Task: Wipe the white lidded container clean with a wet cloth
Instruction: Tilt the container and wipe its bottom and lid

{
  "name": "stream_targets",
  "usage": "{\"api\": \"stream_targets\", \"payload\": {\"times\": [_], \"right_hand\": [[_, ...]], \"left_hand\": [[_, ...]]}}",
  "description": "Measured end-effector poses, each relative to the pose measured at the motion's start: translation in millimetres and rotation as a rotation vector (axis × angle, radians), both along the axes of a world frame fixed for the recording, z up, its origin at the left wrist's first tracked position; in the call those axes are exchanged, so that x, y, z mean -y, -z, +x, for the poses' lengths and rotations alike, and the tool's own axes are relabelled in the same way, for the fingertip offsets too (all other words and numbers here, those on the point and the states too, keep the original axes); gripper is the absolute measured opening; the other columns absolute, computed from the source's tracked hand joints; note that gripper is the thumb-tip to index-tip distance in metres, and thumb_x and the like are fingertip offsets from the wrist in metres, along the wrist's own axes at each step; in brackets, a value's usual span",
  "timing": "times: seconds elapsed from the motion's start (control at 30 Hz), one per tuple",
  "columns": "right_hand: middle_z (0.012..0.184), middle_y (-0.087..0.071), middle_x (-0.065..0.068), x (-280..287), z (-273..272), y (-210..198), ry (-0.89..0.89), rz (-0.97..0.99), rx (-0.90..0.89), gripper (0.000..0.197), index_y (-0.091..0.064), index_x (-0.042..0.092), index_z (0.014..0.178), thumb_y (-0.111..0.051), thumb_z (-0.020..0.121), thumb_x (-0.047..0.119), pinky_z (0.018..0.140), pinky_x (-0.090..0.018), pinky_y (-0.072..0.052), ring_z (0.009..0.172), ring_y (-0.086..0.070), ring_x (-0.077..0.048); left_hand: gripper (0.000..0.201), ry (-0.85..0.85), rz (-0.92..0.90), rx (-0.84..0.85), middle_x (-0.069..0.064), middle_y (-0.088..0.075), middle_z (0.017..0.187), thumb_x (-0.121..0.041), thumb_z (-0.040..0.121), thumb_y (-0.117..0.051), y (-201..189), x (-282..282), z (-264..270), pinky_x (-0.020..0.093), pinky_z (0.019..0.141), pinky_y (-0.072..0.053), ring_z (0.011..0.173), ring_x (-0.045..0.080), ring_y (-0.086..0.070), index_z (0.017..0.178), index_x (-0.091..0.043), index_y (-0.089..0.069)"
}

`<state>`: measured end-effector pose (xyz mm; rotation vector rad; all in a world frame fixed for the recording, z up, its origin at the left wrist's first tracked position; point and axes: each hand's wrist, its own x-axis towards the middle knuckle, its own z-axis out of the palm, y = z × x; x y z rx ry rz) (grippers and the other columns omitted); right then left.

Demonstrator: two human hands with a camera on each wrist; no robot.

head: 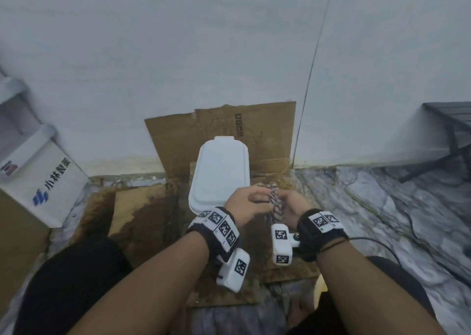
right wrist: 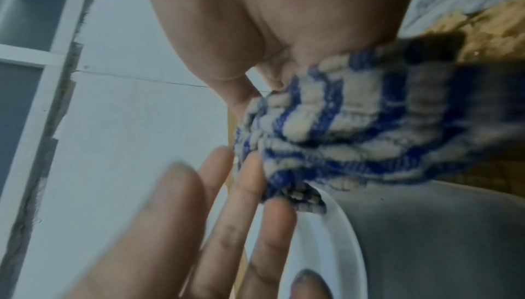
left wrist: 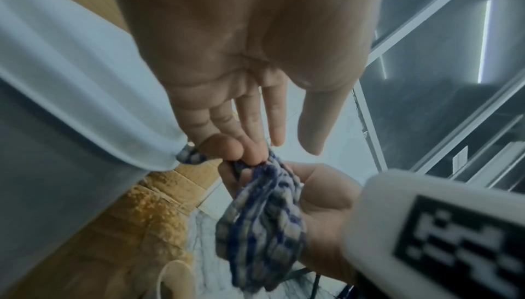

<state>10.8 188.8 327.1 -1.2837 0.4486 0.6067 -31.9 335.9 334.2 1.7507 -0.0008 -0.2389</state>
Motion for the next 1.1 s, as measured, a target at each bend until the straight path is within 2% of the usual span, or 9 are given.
{"api": "stream_targets", "payload": {"times": [0.07,0.2,0.3,0.4,0.5,0.63,0.77,0.93,1.1], "right_hand": [[0.072,-0.068,-0.018,2.6,0.7,6.3,0.062,0.041,-0.018,0.03,-0.062,-0.007,0.094,-0.037,0.097,0.01,0.059,-0.034,-0.052,0.06,-0.066,-0.026],[0.097,-0.067,-0.022,4.3,8.1,21.2,0.174,0.126,-0.038,0.038,-0.06,-0.009,0.114,-0.038,0.092,0.014,0.083,-0.041,-0.052,0.084,-0.065,-0.031],[0.087,-0.069,-0.019,0.8,12.5,27.2,0.224,0.231,-0.051,0.037,-0.063,-0.002,0.109,-0.038,0.095,0.022,0.079,-0.038,-0.051,0.077,-0.064,-0.029],[0.098,-0.066,-0.02,-7.6,20.6,34.1,0.289,0.292,-0.068,0.044,-0.058,0.003,0.125,-0.045,0.094,0.031,0.083,-0.039,-0.049,0.081,-0.063,-0.03],[0.107,-0.065,-0.019,-17.0,24.4,41.2,0.263,0.333,-0.086,0.049,-0.056,0.002,0.128,-0.048,0.089,0.03,0.089,-0.04,-0.047,0.087,-0.062,-0.029],[0.088,-0.063,-0.017,-29.1,33.2,46.8,0.23,0.416,-0.082,0.048,-0.056,0.001,0.123,-0.041,0.08,0.016,0.072,-0.035,-0.051,0.075,-0.061,-0.028],[0.106,-0.063,-0.019,-49.2,43.7,51.7,0.195,0.381,0.02,0.056,-0.049,0.004,0.134,-0.031,0.082,-0.003,0.063,-0.043,-0.056,0.078,-0.062,-0.031],[0.124,-0.06,-0.027,-89.6,52.3,56.3,0.168,0.355,0.098,0.055,-0.051,-0.002,0.131,-0.032,0.081,-0.014,0.098,-0.062,-0.043,0.108,-0.061,-0.042],[0.124,-0.06,-0.029,-145.4,48.0,64.7,0.198,0.302,0.064,0.058,-0.055,-0.002,0.127,-0.051,0.071,-0.013,0.094,-0.061,-0.046,0.113,-0.059,-0.045]], "left_hand": [[0.033,-0.054,0.096,0.044,0.003,-0.069,0.111,-0.011,0.083,-0.071,5.9,-6.3,3.8,0.035,0.095,-0.051,0.107,0.019,-0.063,0.116,-0.017,-0.067],[0.036,-0.171,0.625,0.198,-0.003,-0.061,0.128,-0.029,0.086,-0.065,18.0,-18.9,18.5,0.039,0.104,-0.04,0.121,0.021,-0.049,0.122,-0.026,-0.063],[0.052,-0.102,0.928,0.213,-0.002,-0.043,0.146,-0.043,0.086,-0.06,29.6,-23.8,32.4,0.043,0.11,-0.03,0.133,0.024,-0.035,0.135,-0.033,-0.049],[0.056,-0.053,1.049,0.201,-0.003,-0.034,0.15,-0.047,0.087,-0.056,41.0,-32.0,43.9,0.042,0.111,-0.024,0.136,0.024,-0.031,0.139,-0.034,-0.042],[0.053,-0.044,1.067,0.245,-0.005,-0.037,0.147,-0.044,0.087,-0.056,44.1,-44.5,47.2,0.043,0.109,-0.027,0.132,0.022,-0.033,0.138,-0.036,-0.043],[0.055,-0.109,1.015,0.227,-0.007,-0.04,0.143,-0.044,0.084,-0.059,41.7,-62.7,42.2,0.041,0.108,-0.027,0.129,0.02,-0.035,0.136,-0.035,-0.045],[0.061,-0.22,0.915,0.168,-0.007,-0.04,0.139,-0.045,0.076,-0.064,39.6,-102.7,34.8,0.041,0.105,-0.029,0.126,0.021,-0.036,0.133,-0.037,-0.046],[0.072,-0.309,0.9,0.066,-0.001,-0.043,0.132,-0.05,0.064,-0.056,36.8,-157.7,37.9,0.047,0.104,-0.035,0.123,0.026,-0.04,0.135,-0.04,-0.043],[0.052,-0.488,0.759,0.059,0.001,-0.049,0.114,-0.051,0.069,-0.055,52.7,-197.2,44.9,0.046,0.1,-0.039,0.113,0.028,-0.044,0.119,-0.038,-0.051]]}}
